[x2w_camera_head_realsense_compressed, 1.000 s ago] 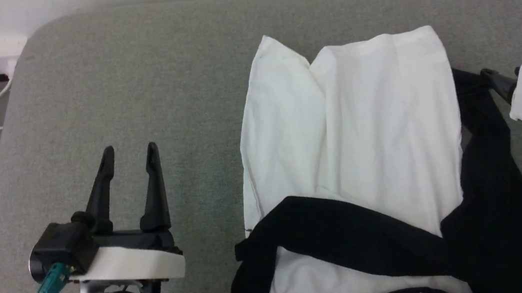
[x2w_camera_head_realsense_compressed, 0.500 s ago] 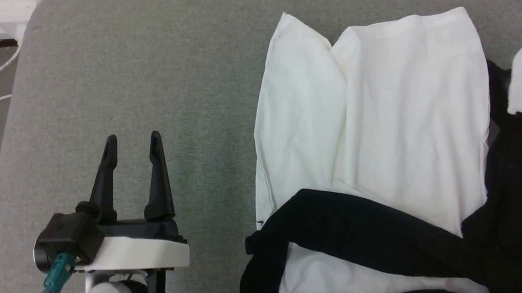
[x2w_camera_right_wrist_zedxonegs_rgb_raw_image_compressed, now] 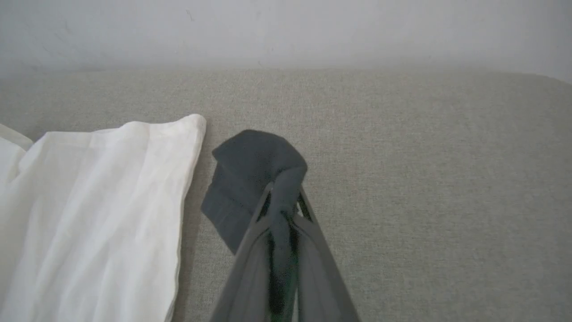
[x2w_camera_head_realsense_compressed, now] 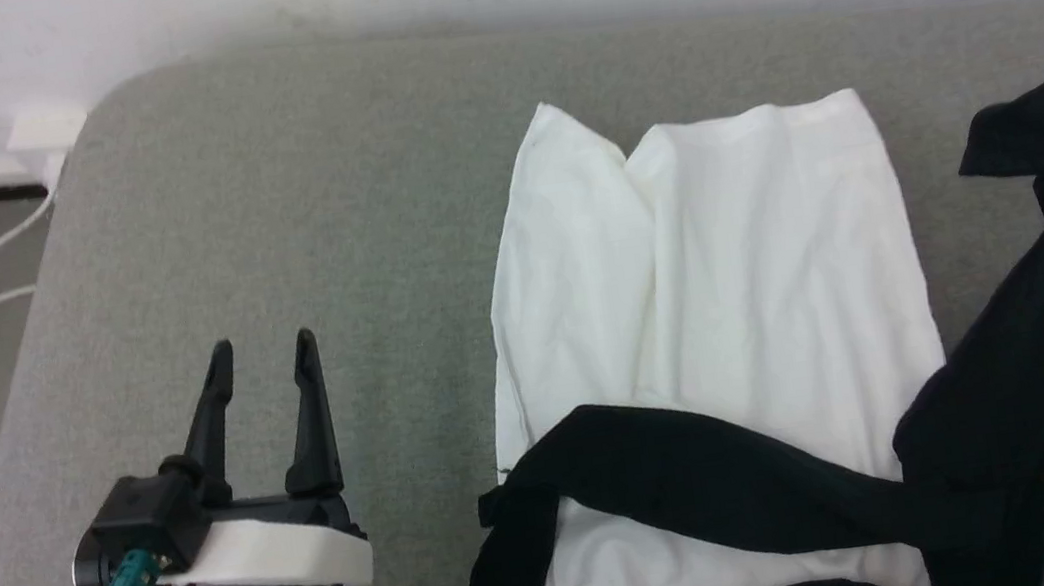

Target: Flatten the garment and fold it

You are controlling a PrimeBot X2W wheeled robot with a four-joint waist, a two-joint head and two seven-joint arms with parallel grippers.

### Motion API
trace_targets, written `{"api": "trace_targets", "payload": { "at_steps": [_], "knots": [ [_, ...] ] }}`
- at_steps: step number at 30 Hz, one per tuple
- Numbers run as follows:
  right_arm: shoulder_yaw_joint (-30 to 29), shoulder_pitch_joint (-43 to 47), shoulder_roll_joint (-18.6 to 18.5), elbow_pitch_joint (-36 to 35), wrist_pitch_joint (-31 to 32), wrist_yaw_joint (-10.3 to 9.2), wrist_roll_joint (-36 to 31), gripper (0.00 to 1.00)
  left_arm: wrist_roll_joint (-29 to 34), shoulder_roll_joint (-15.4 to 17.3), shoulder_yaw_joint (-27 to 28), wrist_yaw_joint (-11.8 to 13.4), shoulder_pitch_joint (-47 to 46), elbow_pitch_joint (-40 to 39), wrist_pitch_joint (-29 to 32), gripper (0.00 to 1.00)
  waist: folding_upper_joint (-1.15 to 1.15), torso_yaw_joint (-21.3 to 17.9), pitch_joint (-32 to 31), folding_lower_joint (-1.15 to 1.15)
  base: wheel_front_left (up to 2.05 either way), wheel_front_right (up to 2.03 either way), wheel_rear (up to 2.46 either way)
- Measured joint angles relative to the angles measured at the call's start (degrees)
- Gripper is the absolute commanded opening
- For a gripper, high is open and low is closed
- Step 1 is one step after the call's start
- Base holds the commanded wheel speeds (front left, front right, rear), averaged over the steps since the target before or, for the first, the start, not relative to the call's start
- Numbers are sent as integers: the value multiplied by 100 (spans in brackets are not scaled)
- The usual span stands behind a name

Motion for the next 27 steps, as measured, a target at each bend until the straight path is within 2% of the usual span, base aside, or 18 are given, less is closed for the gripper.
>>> {"api": "trace_targets", "payload": {
  "at_steps": [4, 7, 11, 14, 17, 20, 27],
  "knots": [
    [41, 341, 66, -780, -69, 0, -138, 0, -1, 11, -9, 1, 122, 23, 10, 100, 1, -115, -280, 0, 0, 0, 0],
    [363, 744, 283, -1573, -3, -1, -171, 0, -2, 31, -16, 7, 203, 15, 62, 100, 0, -193, -489, -1, 0, 0, 0],
    [1134, 1347, 737, -2533, 140, -4, -113, 0, -3, 81, -9, 56, 341, -12, 133, 100, 0, -287, -753, -1, 0, 0, 0],
    [1769, 1741, 1081, -2958, 181, -4, -18, 0, -3, 96, -27, 69, 417, -34, 187, 100, 0, -346, -916, -1, 0, 0, 0],
    [2351, 1974, 1416, -2932, 88, -4, 196, 0, -2, 99, -70, 78, 426, -51, 240, 100, 1, -391, -1027, -1, 0, 0, 0],
    [2862, 2043, 1624, -2573, -193, -5, 364, 0, -2, 96, -145, 77, 425, -59, 278, 100, 1, -374, -1064, -1, 0, 0, 0],
    [4021, 2025, 1745, -1534, -1043, -5, 1071, 0, 45, 79, -336, 56, 395, -10, 369, 100, 1, -140, -952, 0, 0, 0, 0]
  ]
}}
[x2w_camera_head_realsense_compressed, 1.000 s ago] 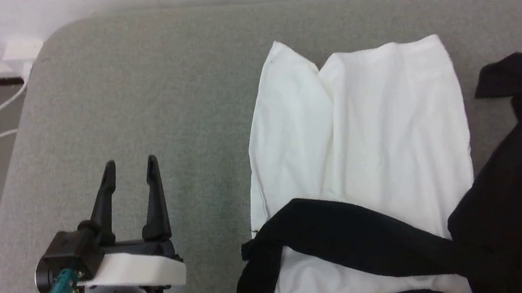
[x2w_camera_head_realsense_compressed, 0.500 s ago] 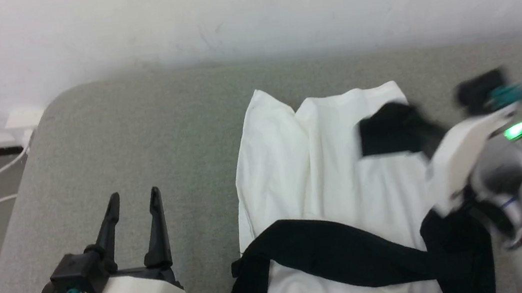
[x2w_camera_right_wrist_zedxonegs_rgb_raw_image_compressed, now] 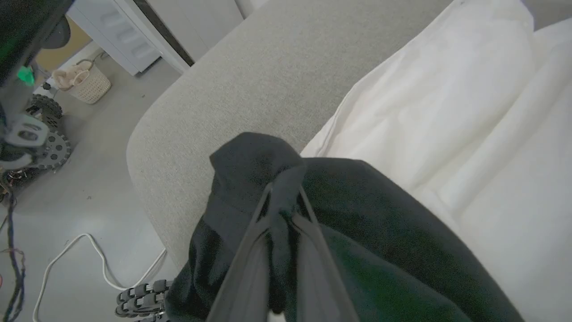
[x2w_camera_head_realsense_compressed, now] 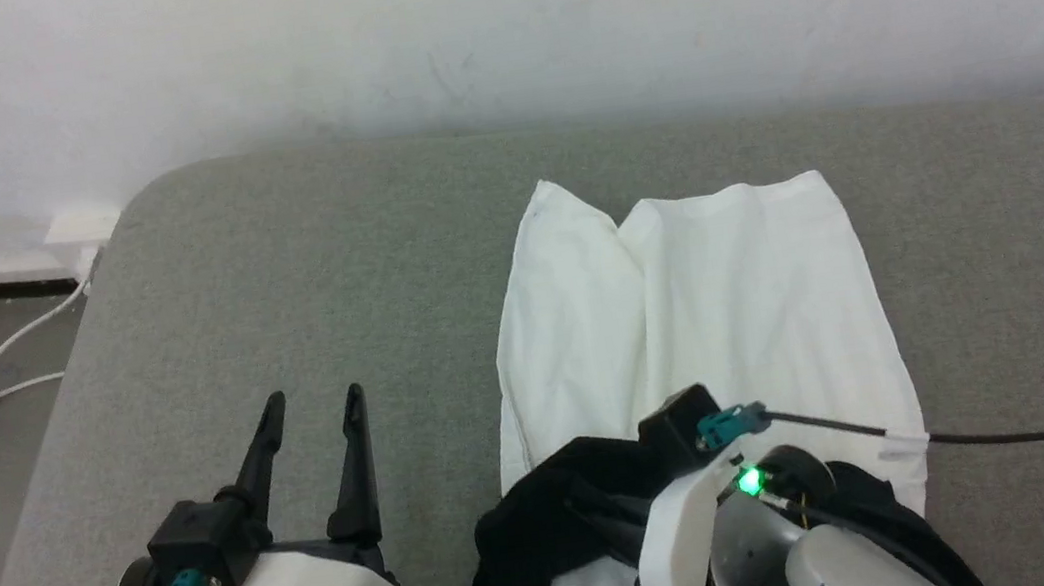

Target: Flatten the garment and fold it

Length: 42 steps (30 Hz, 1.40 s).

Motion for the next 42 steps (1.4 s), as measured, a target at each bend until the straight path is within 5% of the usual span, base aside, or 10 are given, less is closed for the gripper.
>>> {"api": "trace_targets", "payload": {
  "at_steps": [3, 5, 6, 7, 17, 24, 35, 42],
  "knots": [
    [236, -38, 3, 555, -244, 0, -31, 0, -1, -10, -2, 0, -4, 43, -9, 100, 0, 100, 107, 0, 0, 0, 0],
    [326, -97, -5, 879, -364, 0, -31, 43, 7, -8, -13, 0, -27, 97, -11, 100, 0, 155, 180, 0, 0, 0, 0],
    [380, -140, -11, 1007, -420, 0, -29, 85, 7, -7, -11, 0, -35, 125, -15, 100, 0, 178, 210, 1, 0, 0, 0],
    [425, -187, -11, 1101, -495, 0, -16, 100, 4, -10, -9, 0, -37, 151, -18, 100, 0, 196, 238, 1, 0, 0, 0],
    [415, -513, 2, 631, -2011, 0, -153, 100, -22, 51, 83, 134, -31, 312, -66, 100, 0, 69, 126, 0, 0, 0, 0],
    [-1174, -220, -78, -326, -2727, 0, -1227, 100, -33, 74, 278, 415, 41, 300, -67, 100, 0, -189, -32, 0, 0, 0, 0],
    [-3216, 1054, -65, -1912, -2062, 0, -2067, 100, -45, 185, 443, 621, 82, 211, -51, 100, 0, -572, 9, 0, 0, 0, 0],
    [-3417, 1236, -26, -2531, -1744, 0, -2098, 100, 47, 536, 324, 234, -1067, 470, 222, 100, 0, -759, 424, 0, 0, 0, 0]
  ]
}}
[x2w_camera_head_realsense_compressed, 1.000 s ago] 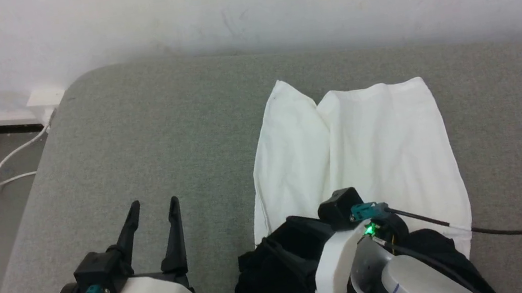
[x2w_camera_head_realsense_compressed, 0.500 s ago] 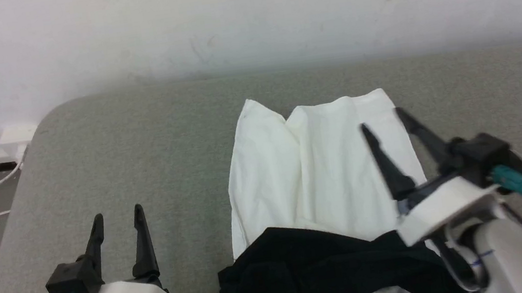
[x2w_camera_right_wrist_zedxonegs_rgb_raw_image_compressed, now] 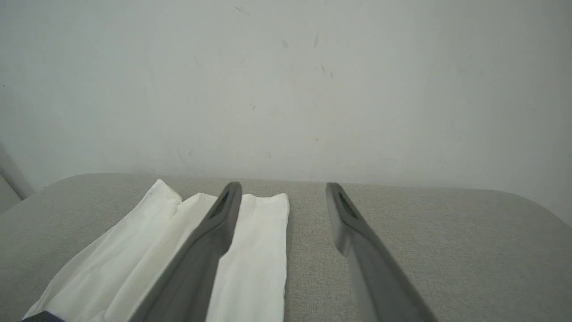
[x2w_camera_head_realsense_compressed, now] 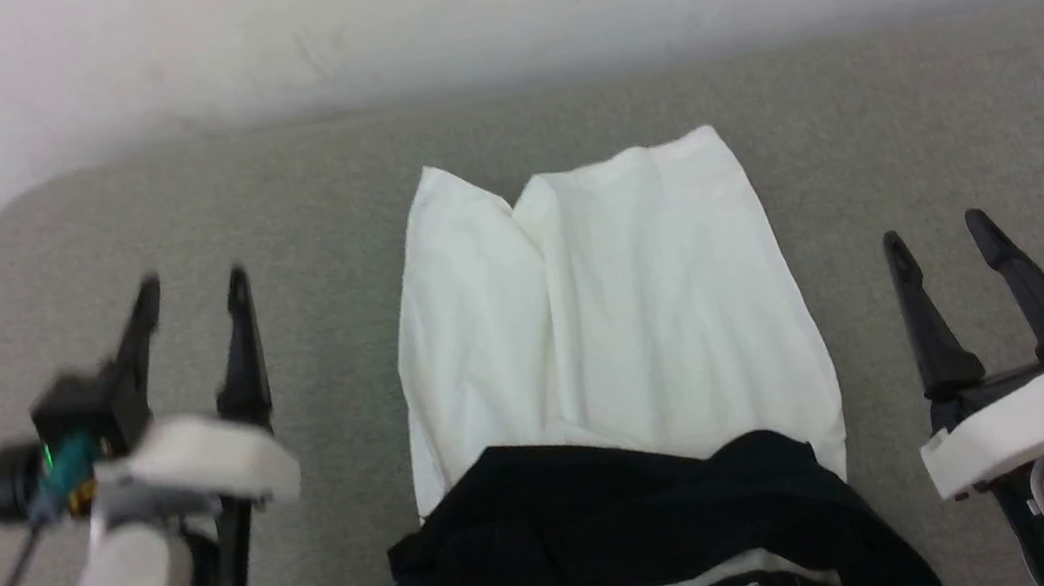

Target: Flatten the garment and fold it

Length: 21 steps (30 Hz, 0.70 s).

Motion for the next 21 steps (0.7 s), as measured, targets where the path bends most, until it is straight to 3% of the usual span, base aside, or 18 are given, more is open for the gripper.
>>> {"api": "trace_targets", "payload": {
  "at_steps": [12, 15, 21],
  "knots": [
    [234, -414, 9, 11, -164, 0, 358, 100, -233, 129, -620, -1162, -3178, 1731, 1622, 100, 0, -528, 980, 1, 0, 0, 0],
    [315, -510, 9, 120, -231, 0, 421, 100, -446, 111, -872, -1337, -3635, 2365, 2238, 100, 0, -700, 1180, 2, 0, 0, 0],
    [459, -656, 9, 341, -369, 0, 520, 100, -880, 222, -1484, -1407, -4185, 3397, 3504, 100, 0, -1061, 1473, 1, 0, 0, 0]
  ]
}}
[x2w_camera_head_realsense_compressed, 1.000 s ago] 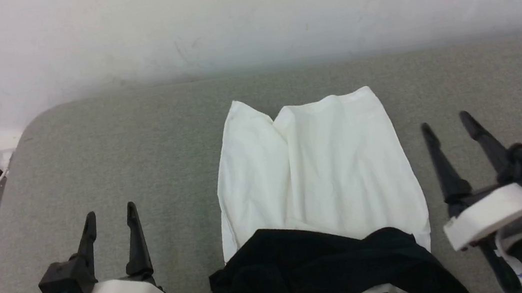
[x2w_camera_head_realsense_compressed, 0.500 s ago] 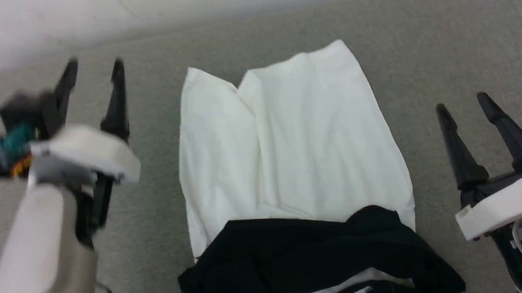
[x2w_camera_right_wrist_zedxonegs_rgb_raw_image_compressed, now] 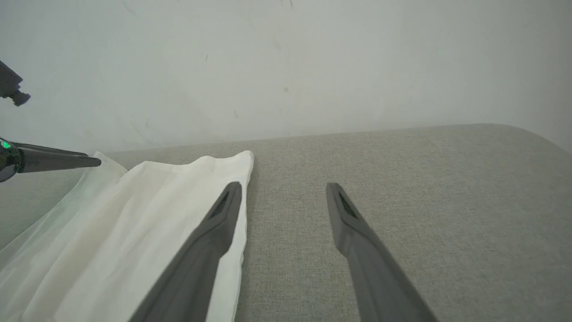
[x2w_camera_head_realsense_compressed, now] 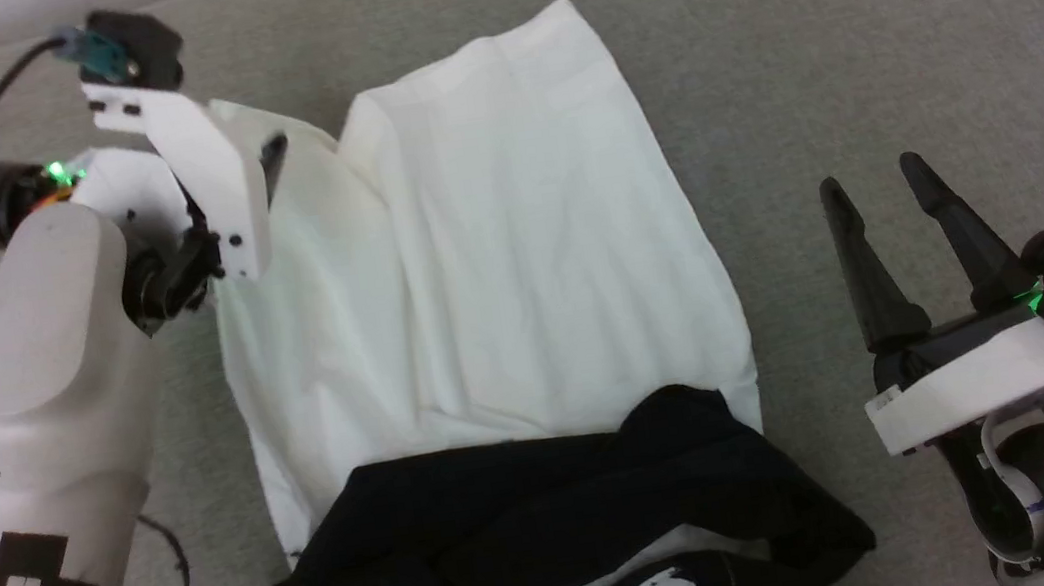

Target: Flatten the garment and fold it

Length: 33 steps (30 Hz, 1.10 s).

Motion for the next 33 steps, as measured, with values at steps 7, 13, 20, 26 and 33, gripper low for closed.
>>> {"api": "trace_targets", "payload": {
  "at_steps": [7, 13, 20, 26, 33],
  "knots": [
    [118, -48, 2, 179, -100, 0, 82, 100, -584, 304, -559, -14, -211, 477, 834, 100, 1, -316, 227, -2, 0, 0, 0],
    [166, -55, 1, 283, -143, 0, 142, 100, -642, 378, -625, -52, -452, 878, 950, 79, 1, -472, 361, -4, 0, 0, 0],
    [99, -58, 0, 360, -130, 0, 182, 100, -747, 199, -606, 15, -586, 1232, 893, 0, 1, -442, 369, -2, 0, 0, 0],
    [-68, -167, 1, 461, 5, 0, 201, 100, -577, 1, -683, 203, -377, 1357, -285, 0, 1, -263, 264, -1, 0, 0, 0],
    [-286, -992, -15, 1120, 653, 0, 514, 100, -352, -204, -694, 624, -10, 1221, -1750, 0, 1, 86, 79, 0, 0, 0, 0]
  ]
}}
